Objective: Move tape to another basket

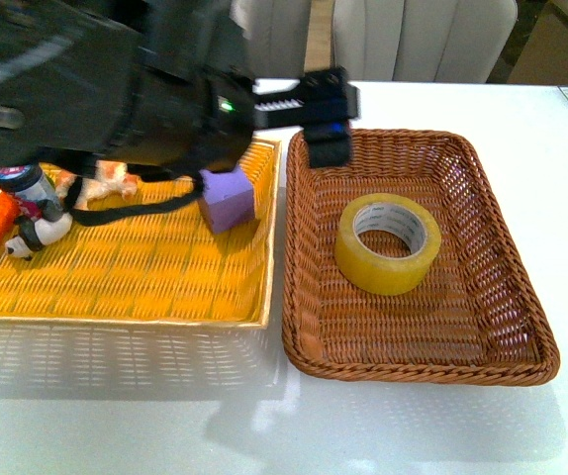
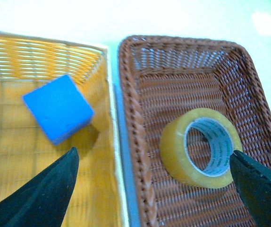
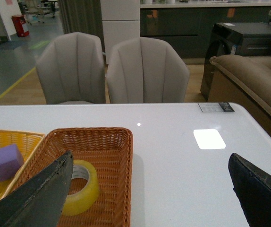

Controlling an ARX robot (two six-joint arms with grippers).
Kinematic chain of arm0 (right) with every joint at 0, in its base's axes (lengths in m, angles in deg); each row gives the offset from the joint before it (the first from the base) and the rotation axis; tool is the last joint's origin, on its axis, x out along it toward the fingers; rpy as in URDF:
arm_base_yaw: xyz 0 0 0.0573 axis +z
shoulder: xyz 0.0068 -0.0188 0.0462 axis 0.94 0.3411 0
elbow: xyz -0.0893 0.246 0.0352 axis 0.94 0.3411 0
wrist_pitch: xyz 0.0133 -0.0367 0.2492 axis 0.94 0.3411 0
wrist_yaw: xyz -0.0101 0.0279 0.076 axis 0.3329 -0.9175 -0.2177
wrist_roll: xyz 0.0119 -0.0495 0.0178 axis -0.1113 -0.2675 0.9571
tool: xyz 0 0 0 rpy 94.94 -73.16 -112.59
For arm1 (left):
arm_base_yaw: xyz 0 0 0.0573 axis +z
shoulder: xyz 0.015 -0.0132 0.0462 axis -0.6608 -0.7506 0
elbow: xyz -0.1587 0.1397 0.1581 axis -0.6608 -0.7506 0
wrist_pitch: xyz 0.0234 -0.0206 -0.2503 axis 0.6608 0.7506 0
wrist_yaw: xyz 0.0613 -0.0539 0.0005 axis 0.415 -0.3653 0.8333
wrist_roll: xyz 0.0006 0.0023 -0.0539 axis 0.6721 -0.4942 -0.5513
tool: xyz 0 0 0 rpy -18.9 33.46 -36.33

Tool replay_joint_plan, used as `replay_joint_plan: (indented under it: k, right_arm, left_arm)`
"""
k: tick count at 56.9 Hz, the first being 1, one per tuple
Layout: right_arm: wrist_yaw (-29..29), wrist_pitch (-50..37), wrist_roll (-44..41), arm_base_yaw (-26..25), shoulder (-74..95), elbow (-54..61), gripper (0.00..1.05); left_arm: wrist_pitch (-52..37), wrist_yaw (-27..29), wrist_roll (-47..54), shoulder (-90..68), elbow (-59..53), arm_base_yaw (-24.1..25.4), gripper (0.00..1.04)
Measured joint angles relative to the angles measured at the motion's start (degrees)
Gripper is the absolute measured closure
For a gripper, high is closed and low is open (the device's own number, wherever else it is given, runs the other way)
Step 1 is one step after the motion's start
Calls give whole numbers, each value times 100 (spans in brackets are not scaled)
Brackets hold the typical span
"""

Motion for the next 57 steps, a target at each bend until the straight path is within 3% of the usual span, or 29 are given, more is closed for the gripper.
replay_joint_plan:
  k: [16, 23, 28, 42, 46, 57]
  right_arm:
    - [0, 0, 0, 0, 0, 0, 9]
    - [-9, 0, 0, 0, 0, 0, 9]
    - [0, 0, 0, 0, 0, 0, 9]
    - [-2, 0, 0, 0, -2, 0, 9]
    - [-2, 0, 0, 0, -2, 0, 9]
    - [-2, 0, 0, 0, -2, 0, 9]
  left_arm:
    - [-162, -431, -164, 2280, -1838, 793, 9]
    - [-2634, 1257, 1062, 2865, -3082, 1003, 28]
    - [-3679, 1405, 1773, 3285, -3665, 1281, 44]
    - [-3899, 901, 2251, 4009, -4531, 1749, 87]
    - [-3641, 728, 2264, 4428, -4758, 1915, 103]
    - [-2809, 426, 2302, 5606, -5075, 2232, 103]
